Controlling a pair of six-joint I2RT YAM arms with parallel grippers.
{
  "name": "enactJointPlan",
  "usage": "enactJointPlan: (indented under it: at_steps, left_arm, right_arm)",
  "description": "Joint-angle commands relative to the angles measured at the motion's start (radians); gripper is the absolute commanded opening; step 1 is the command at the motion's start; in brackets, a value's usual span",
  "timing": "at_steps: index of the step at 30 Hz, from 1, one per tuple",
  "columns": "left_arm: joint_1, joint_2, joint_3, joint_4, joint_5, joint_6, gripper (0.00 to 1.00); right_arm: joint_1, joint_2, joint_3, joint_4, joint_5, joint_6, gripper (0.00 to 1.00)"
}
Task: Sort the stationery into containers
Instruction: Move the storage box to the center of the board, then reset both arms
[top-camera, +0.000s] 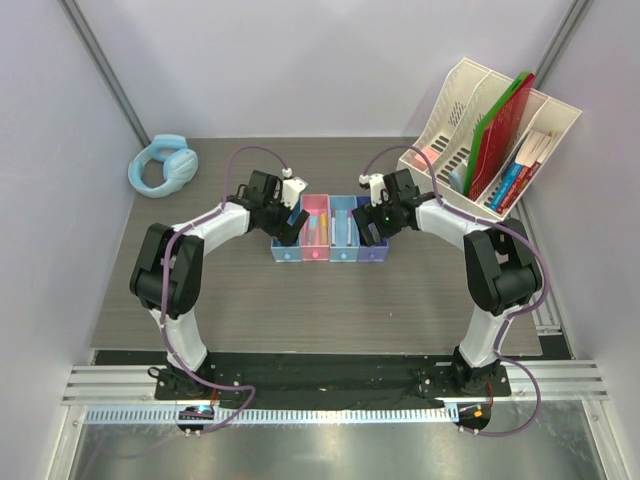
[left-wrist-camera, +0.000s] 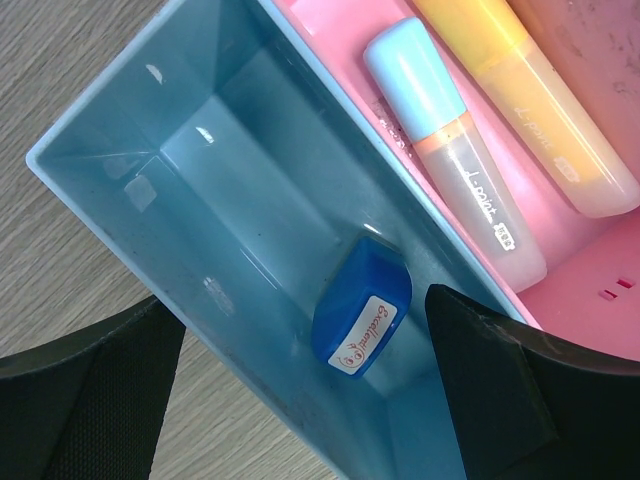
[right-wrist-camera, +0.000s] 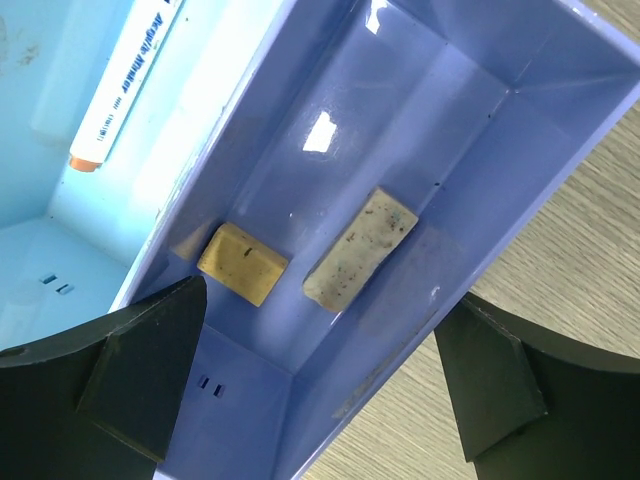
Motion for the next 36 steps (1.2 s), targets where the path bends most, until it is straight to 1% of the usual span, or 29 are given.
enactJointPlan:
  at_steps: [1, 8, 14, 22, 24, 25, 26, 28, 30, 31, 32, 33, 34, 35, 36]
  left_arm:
    - [-0.014, -0.045, -0.003, 0.001, 0.037, 0.01, 1.0]
    - [-0.015, -0.082, -0.009, -0.001, 0.037, 0.006, 1.0]
    - [-0.015, -0.16, 0.031, -0.051, 0.037, -0.002, 1.0]
    - [-0.015, -0.274, 0.112, -0.128, 0.018, 0.01, 1.0]
    - [-0.015, -0.295, 0.14, -0.185, 0.006, 0.009, 1.0]
    - [-0.015, -0.312, 0.146, -0.206, -0.009, 0.006, 1.0]
    - [-0.012, -0.349, 0.145, -0.225, -0.011, -0.002, 1.0]
    - [0.014, -0.405, 0.122, -0.248, -0.009, -0.023, 1.0]
    - [0.047, -0.501, 0.061, -0.25, 0.056, -0.054, 1.0]
    - [0.093, -0.534, 0.034, -0.237, 0.089, -0.065, 1.0]
    - [0.116, -0.573, -0.016, -0.233, 0.139, -0.076, 1.0]
    - [0.155, -0.638, -0.038, -0.233, 0.162, -0.076, 1.0]
    - [0.17, -0.677, -0.058, -0.239, 0.173, -0.071, 1.0]
    - [0.184, -0.706, -0.097, -0.242, 0.189, -0.065, 1.0]
    - [0.196, -0.767, -0.116, -0.249, 0.205, -0.047, 1.0]
  right_arm:
    - [0.026, -0.05, 0.001, 0.0, -0.006, -0.013, 1.0]
    - [0.026, -0.052, 0.021, -0.014, 0.023, -0.04, 1.0]
    - [0.026, -0.078, 0.088, -0.092, 0.055, -0.081, 1.0]
    - [0.026, -0.176, 0.217, -0.218, 0.104, -0.092, 1.0]
    - [0.026, -0.201, 0.256, -0.278, 0.113, -0.095, 1.0]
    - [0.025, -0.239, 0.26, -0.298, 0.124, -0.098, 1.0]
    - [0.025, -0.262, 0.257, -0.315, 0.129, -0.101, 1.0]
    - [0.014, -0.315, 0.237, -0.365, 0.109, -0.123, 1.0]
    - [-0.027, -0.412, 0.175, -0.387, 0.04, -0.132, 1.0]
    - [-0.047, -0.446, 0.149, -0.39, 0.006, -0.134, 1.0]
    - [-0.102, -0.508, 0.103, -0.393, -0.058, -0.14, 1.0]
    - [-0.124, -0.536, 0.083, -0.395, -0.083, -0.137, 1.0]
    - [-0.154, -0.564, 0.048, -0.398, -0.107, -0.135, 1.0]
    - [-0.194, -0.625, 0.032, -0.398, -0.149, -0.128, 1.0]
    - [-0.211, -0.653, 0.015, -0.398, -0.163, -0.126, 1.0]
